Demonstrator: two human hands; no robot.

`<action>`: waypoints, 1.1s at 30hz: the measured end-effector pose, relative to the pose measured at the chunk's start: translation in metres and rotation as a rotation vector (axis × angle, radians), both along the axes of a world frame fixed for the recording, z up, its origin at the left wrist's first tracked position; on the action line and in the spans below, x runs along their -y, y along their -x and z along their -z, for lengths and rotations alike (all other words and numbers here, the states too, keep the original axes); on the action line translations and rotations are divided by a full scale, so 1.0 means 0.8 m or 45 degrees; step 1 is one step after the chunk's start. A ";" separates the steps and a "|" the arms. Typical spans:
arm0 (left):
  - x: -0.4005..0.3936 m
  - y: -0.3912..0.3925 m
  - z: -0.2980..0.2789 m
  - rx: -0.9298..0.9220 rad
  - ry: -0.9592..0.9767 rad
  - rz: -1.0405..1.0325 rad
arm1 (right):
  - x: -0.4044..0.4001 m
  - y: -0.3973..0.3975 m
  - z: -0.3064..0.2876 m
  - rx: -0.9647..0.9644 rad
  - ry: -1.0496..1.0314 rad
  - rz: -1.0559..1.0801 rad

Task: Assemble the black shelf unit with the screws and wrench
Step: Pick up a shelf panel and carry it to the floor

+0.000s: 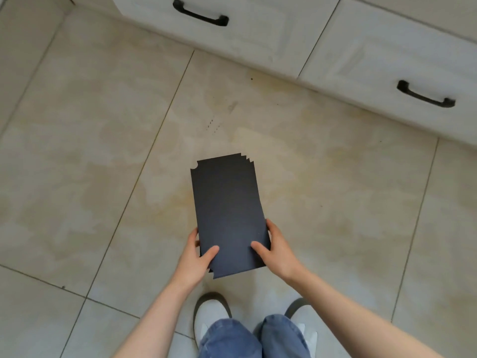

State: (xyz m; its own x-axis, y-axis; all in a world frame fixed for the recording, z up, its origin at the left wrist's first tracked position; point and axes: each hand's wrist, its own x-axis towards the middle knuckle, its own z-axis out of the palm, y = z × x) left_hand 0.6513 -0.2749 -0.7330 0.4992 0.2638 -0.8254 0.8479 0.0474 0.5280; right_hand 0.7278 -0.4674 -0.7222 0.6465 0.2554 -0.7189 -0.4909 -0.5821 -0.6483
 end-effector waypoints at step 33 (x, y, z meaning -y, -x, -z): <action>-0.026 -0.010 -0.167 -0.223 -0.233 0.376 | -0.038 -0.029 -0.162 -0.113 0.366 -0.121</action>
